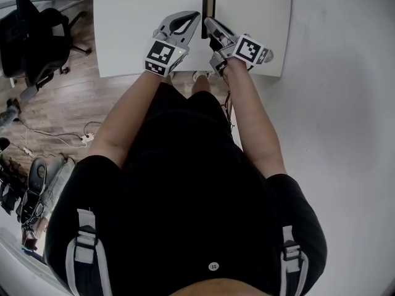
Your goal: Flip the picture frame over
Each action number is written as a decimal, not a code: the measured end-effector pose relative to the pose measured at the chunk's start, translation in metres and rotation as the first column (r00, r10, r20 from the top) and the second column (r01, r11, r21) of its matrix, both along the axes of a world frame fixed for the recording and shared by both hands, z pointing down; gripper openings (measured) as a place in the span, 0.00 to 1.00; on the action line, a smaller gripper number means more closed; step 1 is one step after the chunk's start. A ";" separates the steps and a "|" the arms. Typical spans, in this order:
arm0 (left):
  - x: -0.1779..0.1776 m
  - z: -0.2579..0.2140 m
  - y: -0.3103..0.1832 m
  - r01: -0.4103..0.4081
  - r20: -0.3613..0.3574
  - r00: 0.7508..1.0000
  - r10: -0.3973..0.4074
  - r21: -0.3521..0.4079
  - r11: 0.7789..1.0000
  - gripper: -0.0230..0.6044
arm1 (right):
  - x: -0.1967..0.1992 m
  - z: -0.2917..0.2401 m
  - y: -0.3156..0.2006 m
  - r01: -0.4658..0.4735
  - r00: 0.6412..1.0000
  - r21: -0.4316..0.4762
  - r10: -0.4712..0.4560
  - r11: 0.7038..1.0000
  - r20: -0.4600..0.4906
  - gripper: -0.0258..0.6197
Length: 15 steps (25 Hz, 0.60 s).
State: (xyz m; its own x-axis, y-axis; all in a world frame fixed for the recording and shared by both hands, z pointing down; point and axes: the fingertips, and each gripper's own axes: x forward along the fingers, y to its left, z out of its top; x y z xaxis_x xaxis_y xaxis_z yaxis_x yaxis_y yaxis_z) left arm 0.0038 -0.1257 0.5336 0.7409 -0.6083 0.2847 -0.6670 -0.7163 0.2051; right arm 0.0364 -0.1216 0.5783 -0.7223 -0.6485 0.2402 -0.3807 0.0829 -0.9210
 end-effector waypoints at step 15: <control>0.002 0.015 0.000 0.015 0.007 1.000 -0.015 -0.033 0.999 0.05 | 0.010 0.018 0.005 -0.055 0.925 -0.076 0.079 0.996 0.372 0.12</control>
State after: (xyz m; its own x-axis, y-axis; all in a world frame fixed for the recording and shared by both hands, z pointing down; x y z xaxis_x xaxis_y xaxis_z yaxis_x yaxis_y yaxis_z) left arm 0.0057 -0.1253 0.5489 0.7298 -0.6093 0.3100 -0.6789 -0.6992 0.2241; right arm 0.0461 -0.1170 0.5960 -0.7228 -0.6910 0.0027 -0.0099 0.0064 -0.9999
